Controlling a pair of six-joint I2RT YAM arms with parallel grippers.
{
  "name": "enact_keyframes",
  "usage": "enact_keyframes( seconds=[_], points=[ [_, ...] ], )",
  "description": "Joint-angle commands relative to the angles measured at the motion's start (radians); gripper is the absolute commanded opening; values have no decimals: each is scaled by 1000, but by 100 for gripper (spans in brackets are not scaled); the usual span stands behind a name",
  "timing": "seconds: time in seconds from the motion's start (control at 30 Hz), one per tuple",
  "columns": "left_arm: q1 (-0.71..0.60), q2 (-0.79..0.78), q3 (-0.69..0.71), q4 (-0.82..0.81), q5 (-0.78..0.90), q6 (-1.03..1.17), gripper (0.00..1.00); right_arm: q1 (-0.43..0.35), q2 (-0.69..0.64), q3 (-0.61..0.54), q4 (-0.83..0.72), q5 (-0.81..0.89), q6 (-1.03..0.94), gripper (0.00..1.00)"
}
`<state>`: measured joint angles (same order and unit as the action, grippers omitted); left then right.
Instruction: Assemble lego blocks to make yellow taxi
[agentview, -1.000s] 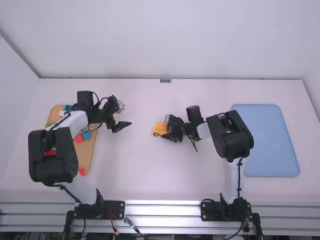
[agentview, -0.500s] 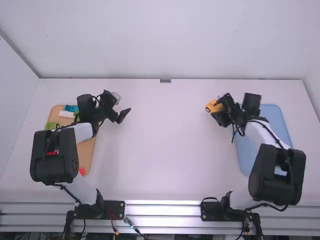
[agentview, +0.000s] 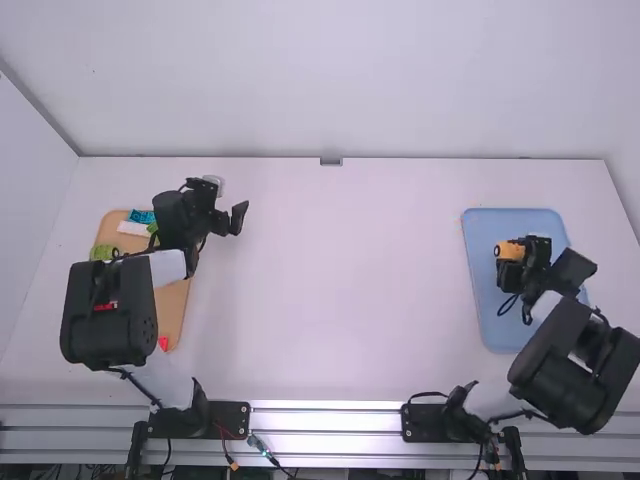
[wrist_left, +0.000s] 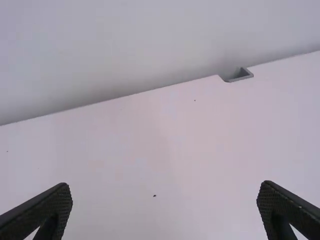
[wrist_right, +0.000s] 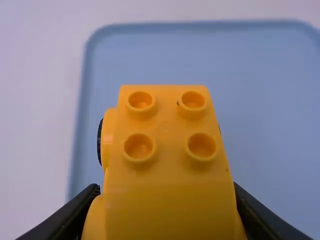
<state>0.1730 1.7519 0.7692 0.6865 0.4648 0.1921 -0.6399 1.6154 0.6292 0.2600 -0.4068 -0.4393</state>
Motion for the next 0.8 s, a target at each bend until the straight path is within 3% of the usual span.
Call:
enact_keyframes(
  seconds=[0.0,0.13,0.2,0.3,0.57,0.77],
  points=[
    [-3,-17,3,2,-10,-17,99,-15,51,-21,24,42,70,57],
    [-3,-17,3,2,-13,-21,99,-27,95,-19,21,49,72,62],
    [-3,-17,3,0,-13,-20,99,-29,108,-17,21,50,72,73],
    [-3,-17,2,-2,-13,-21,99,-19,111,0,3,50,72,99],
    [-13,-17,2,-19,-13,-21,99,28,46,91,-203,145,100,99],
    [-74,-92,2,-41,-120,-20,99,158,-93,193,-398,292,129,99]
  ],
)
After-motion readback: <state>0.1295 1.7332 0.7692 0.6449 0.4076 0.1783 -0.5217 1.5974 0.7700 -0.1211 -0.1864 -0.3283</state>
